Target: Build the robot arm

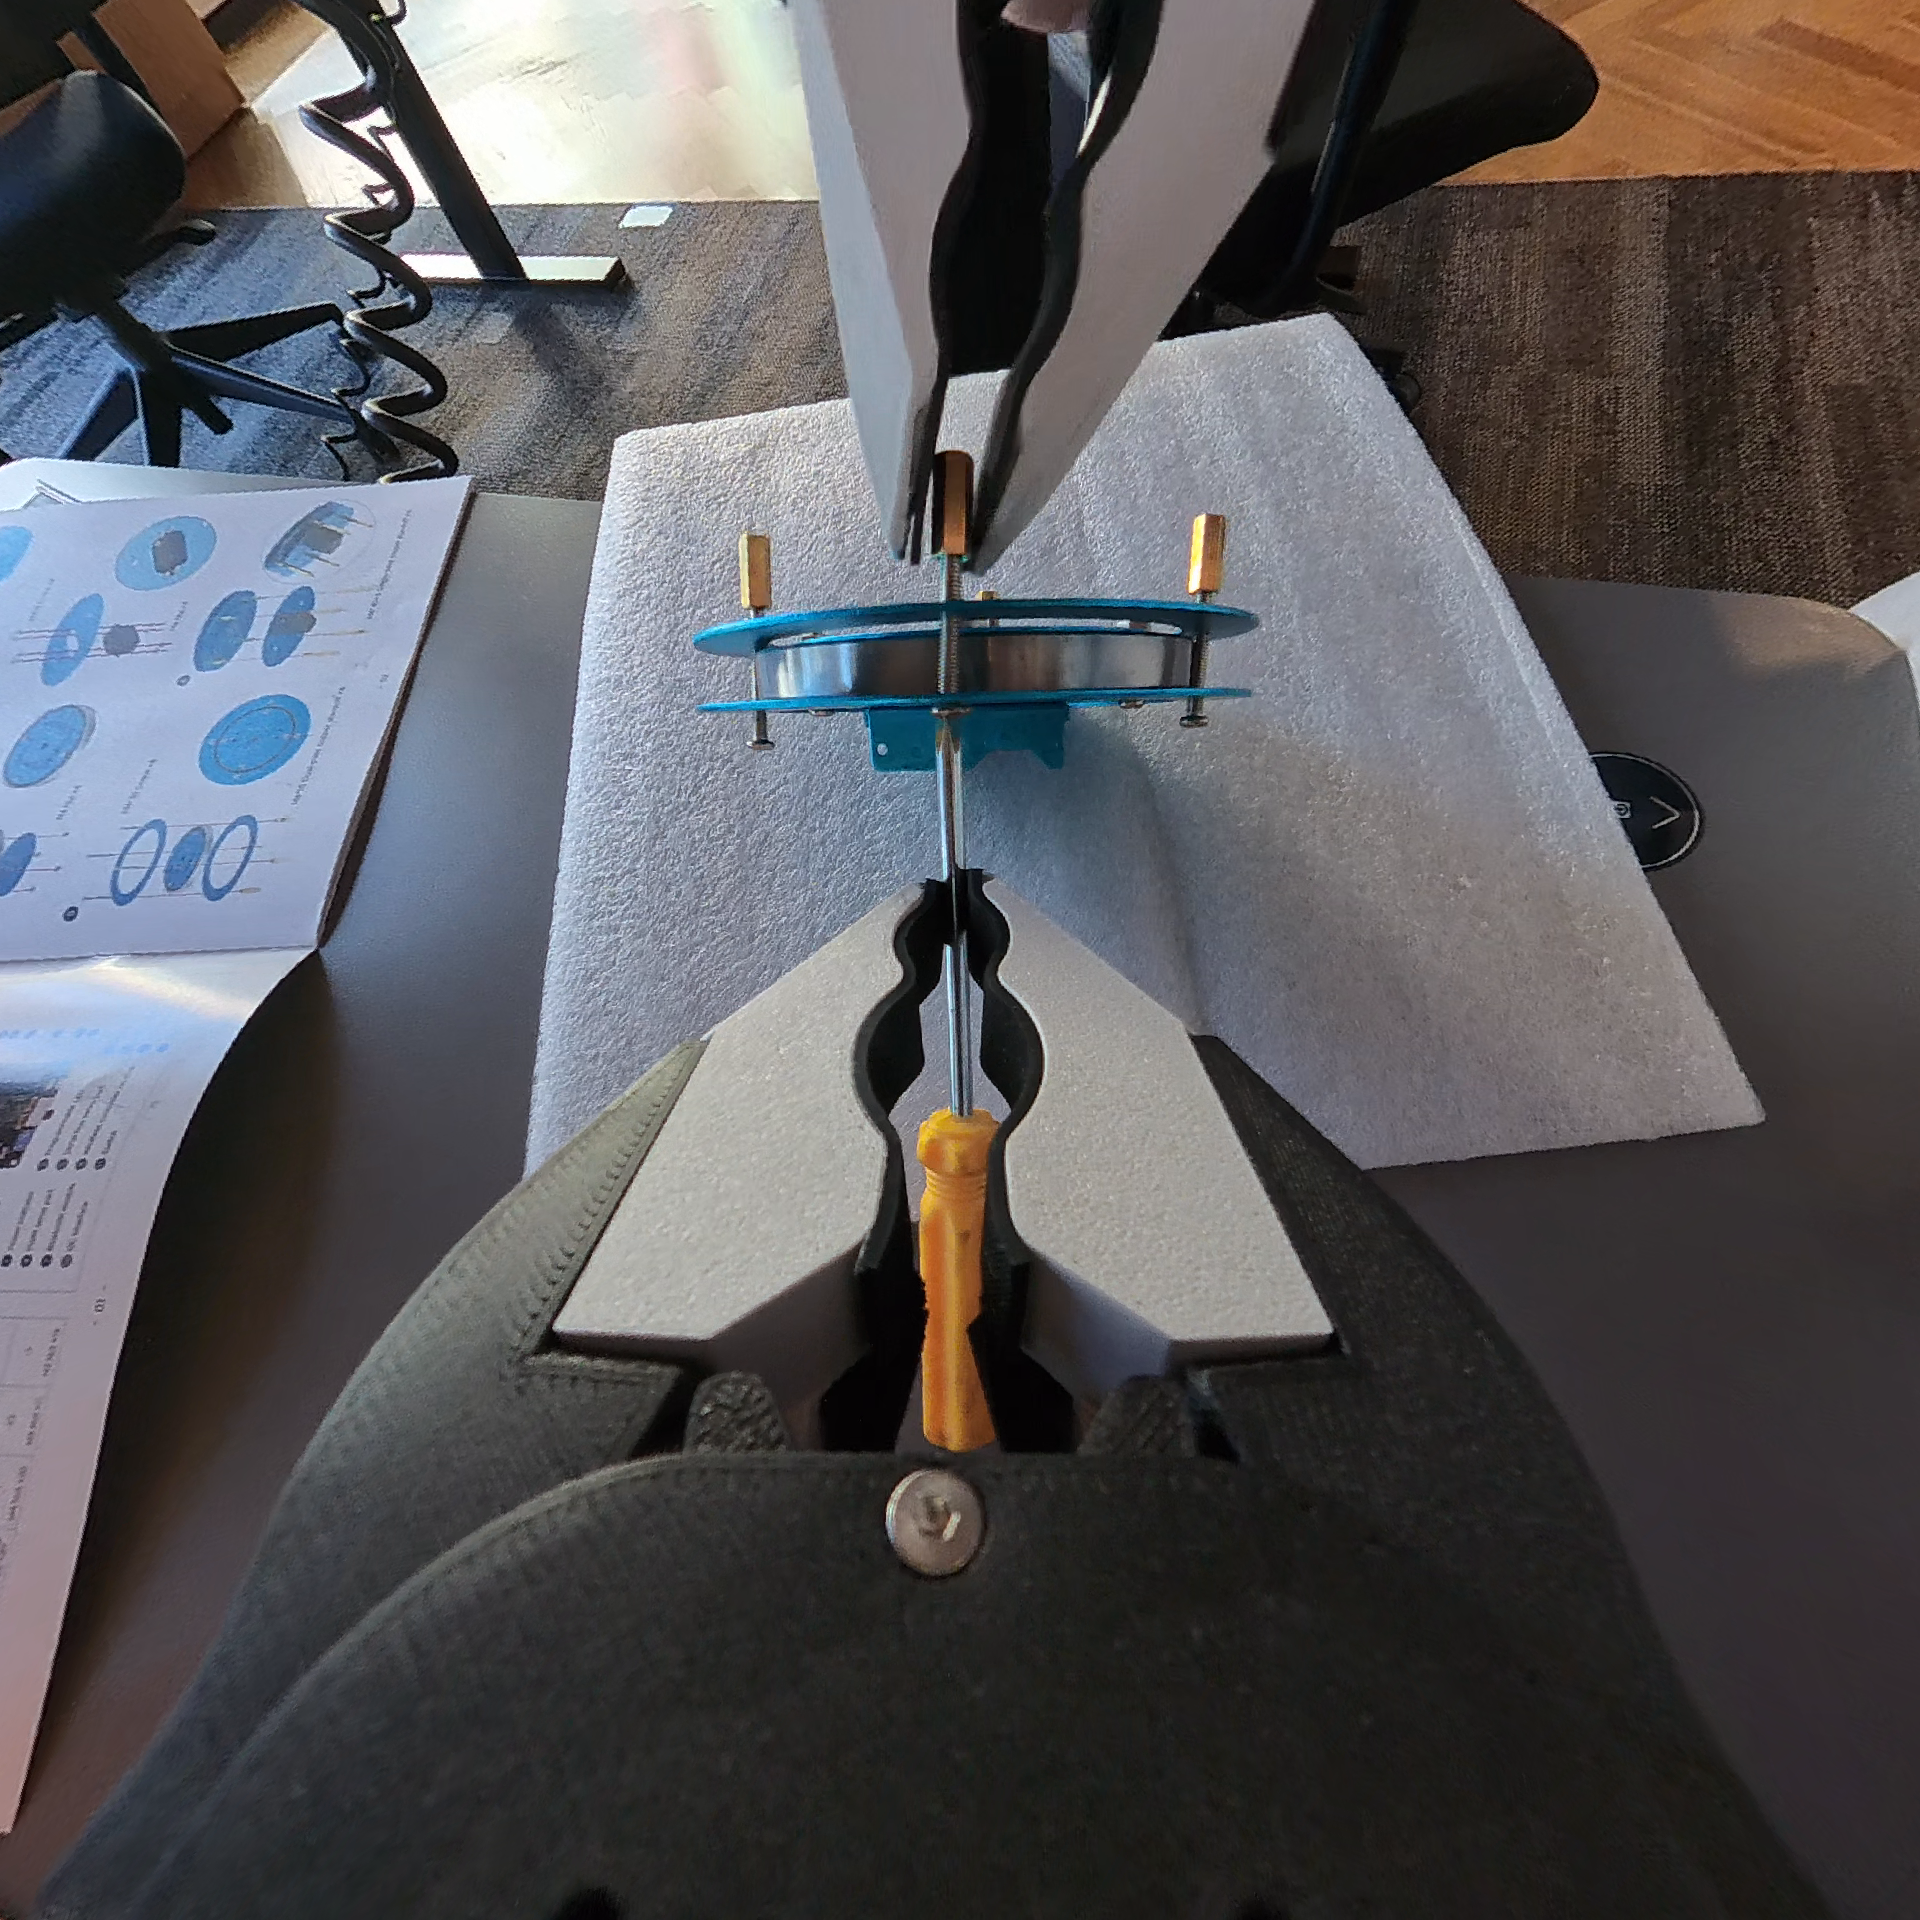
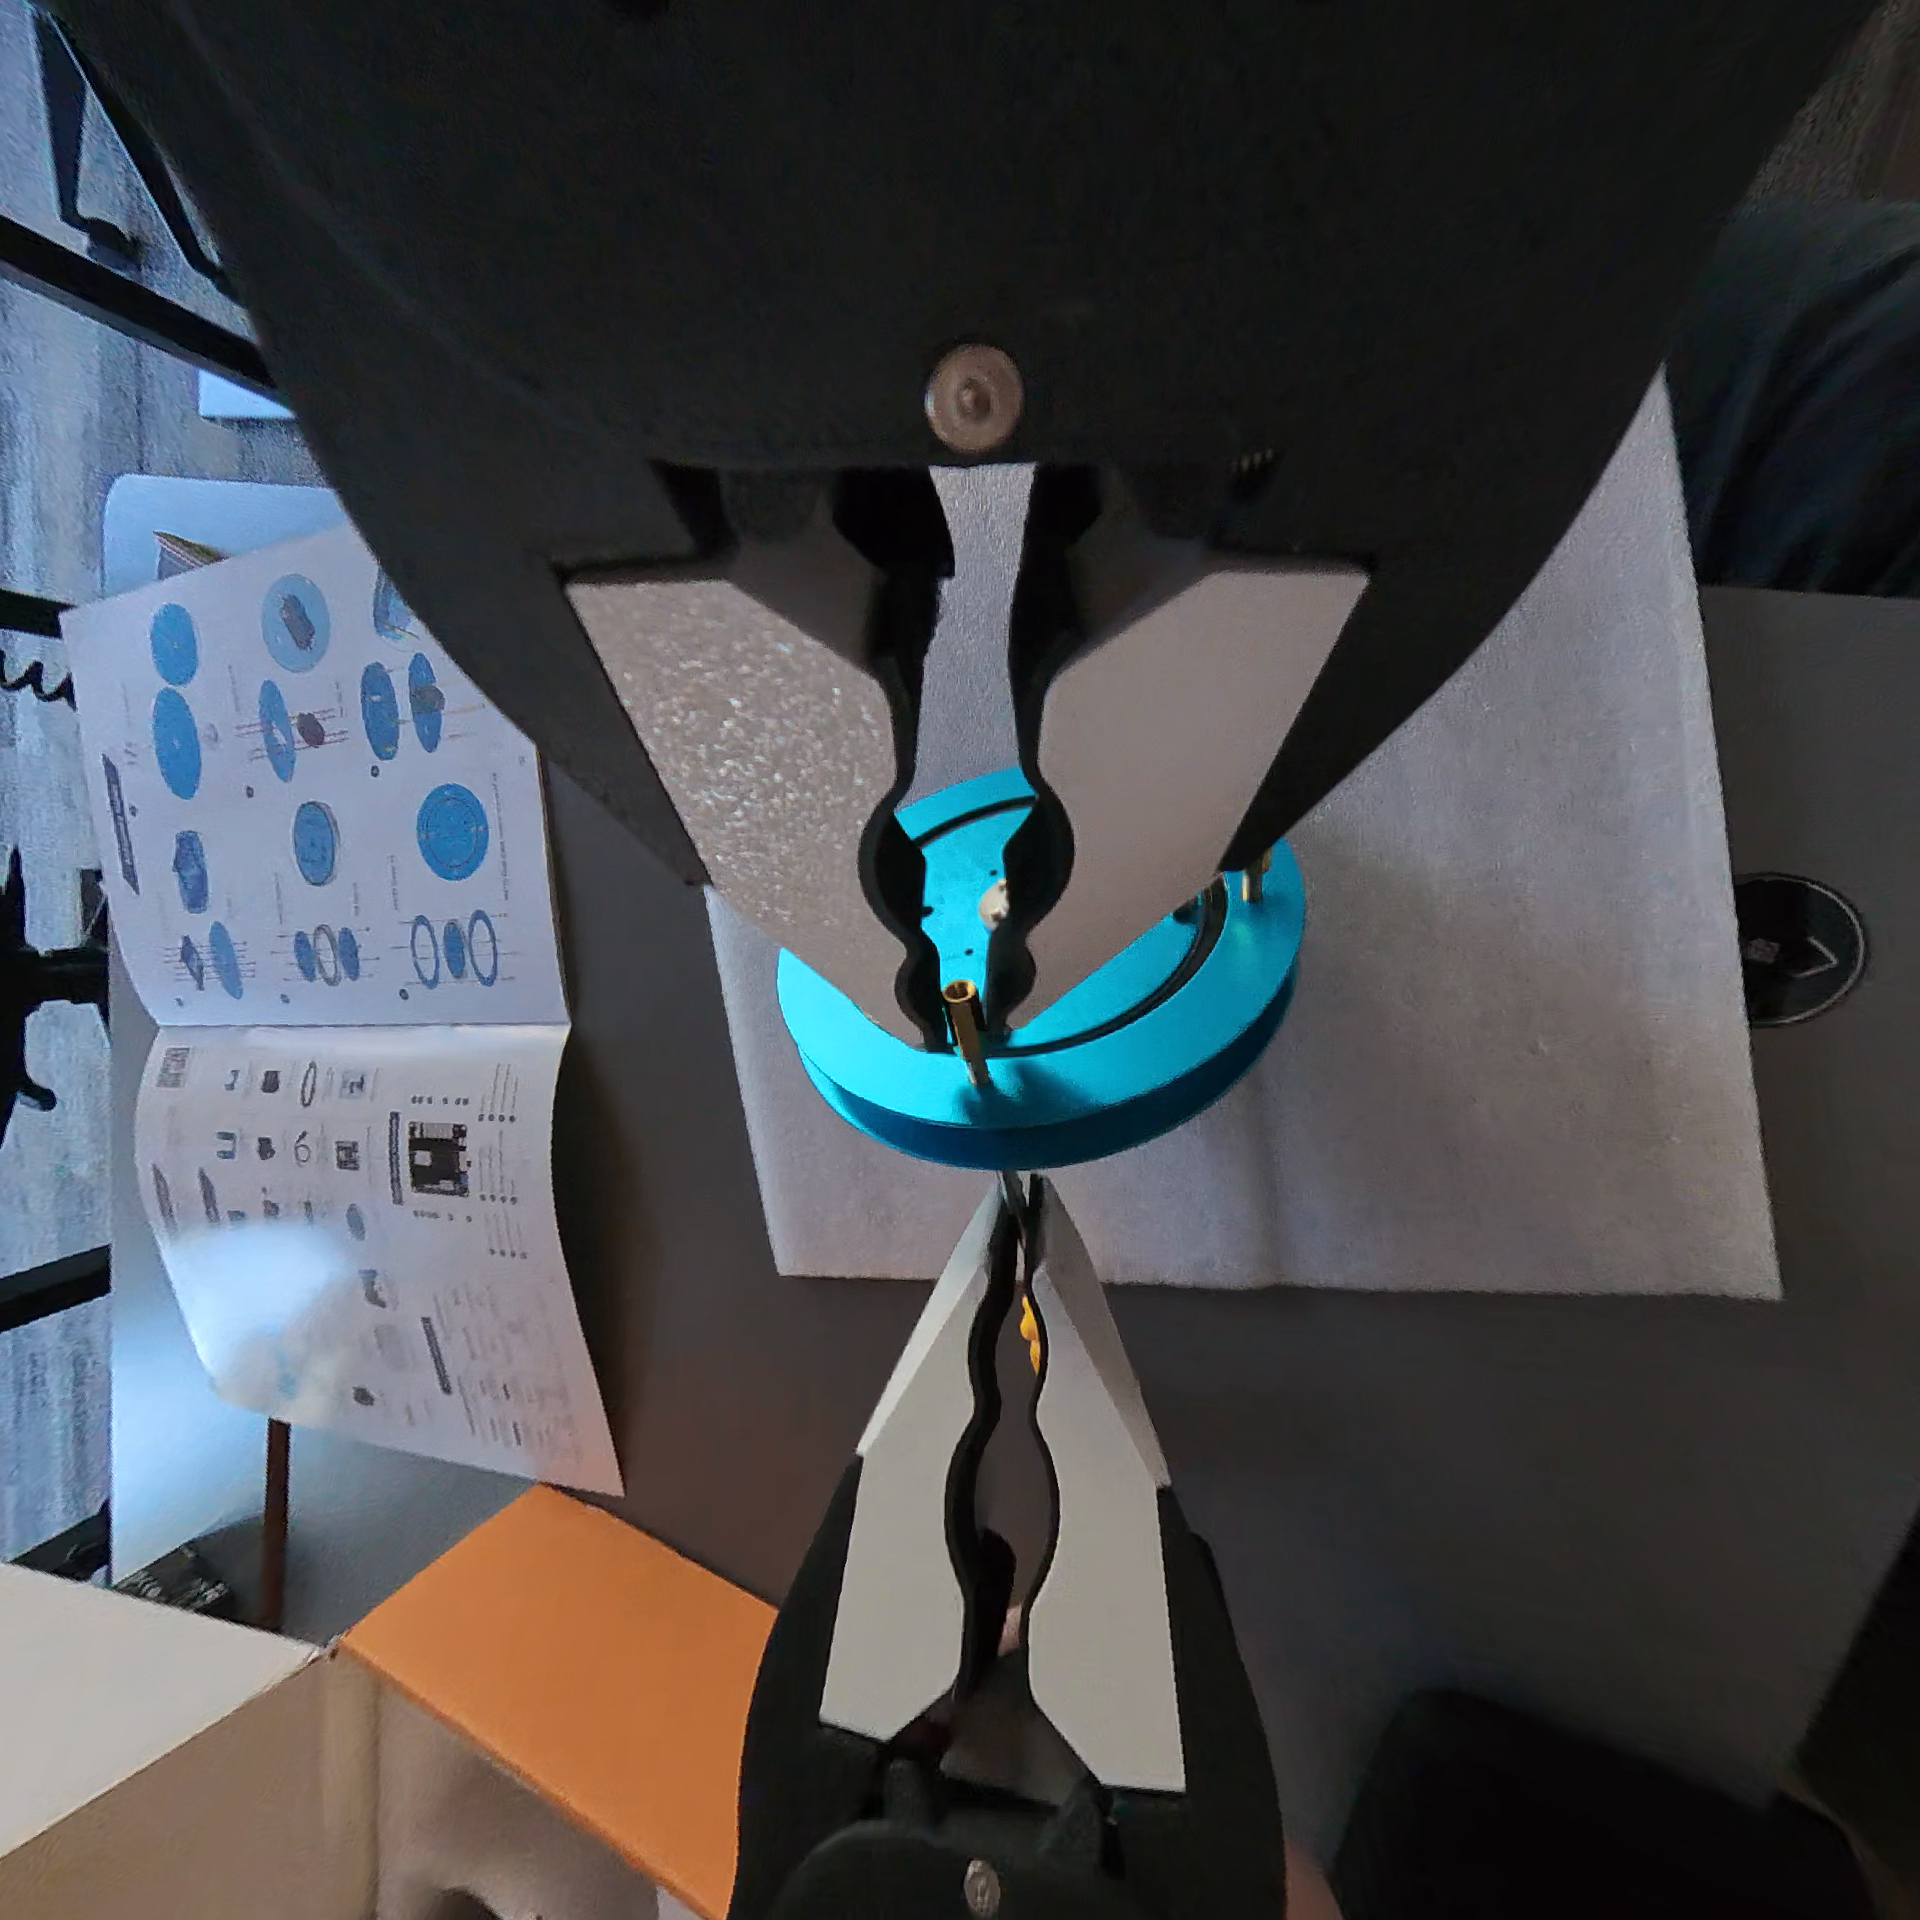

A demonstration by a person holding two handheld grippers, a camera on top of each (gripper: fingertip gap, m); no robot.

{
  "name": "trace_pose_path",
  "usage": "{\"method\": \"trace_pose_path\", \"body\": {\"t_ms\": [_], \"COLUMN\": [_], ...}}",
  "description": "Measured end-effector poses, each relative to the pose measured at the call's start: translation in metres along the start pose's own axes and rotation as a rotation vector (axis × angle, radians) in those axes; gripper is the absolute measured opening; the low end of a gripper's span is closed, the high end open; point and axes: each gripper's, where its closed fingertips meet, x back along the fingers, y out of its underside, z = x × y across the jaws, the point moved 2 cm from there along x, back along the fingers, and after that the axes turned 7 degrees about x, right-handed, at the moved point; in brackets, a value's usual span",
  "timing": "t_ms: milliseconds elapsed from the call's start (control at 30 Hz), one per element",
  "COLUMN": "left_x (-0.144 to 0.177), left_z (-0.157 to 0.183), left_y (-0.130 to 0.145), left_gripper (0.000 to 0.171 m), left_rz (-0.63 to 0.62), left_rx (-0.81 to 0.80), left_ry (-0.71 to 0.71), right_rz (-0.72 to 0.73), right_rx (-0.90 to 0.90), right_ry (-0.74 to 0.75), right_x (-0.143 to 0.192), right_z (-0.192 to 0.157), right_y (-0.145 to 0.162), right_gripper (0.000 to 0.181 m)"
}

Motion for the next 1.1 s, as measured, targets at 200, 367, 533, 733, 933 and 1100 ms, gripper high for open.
{"method": "trace_pose_path", "body": {"t_ms": [200,367,533,733,933,1100], "left_x": [-0.001,-0.001,-0.001,-0.002,-0.002,-0.002], "left_z": [0.002,0.001,0.0,0.002,0.002,0.002], "left_y": [-0.001,-0.001,0.0,-0.001,0.0,0.0], "left_gripper": [0.002,0.002,0.002,0.002,0.002,0.002], "left_rz": [0.002,-0.001,-0.003,-0.002,-0.003,-0.003], "left_rx": [-0.005,-0.004,-0.008,-0.005,-0.008,-0.009], "left_ry": [0.01,0.006,-0.007,0.005,0.003,0.002], "right_rz": [0.001,-0.029,-0.029,0.023,0.113,0.044], "right_rx": [0.087,0.058,-0.352,-0.947,-0.377,0.043], "right_ry": [-0.036,-0.048,-0.207,-0.463,-0.239,0.001], "right_x": [0.003,0.003,0.001,0.002,0.01,0.008], "right_z": [-0.004,-0.002,-0.001,-0.003,-0.002,-0.002], "right_y": [-0.001,0.002,0.004,0.004,-0.002,-0.001], "right_gripper": [0.004,0.004,0.003,0.004,0.022,0.015]}}
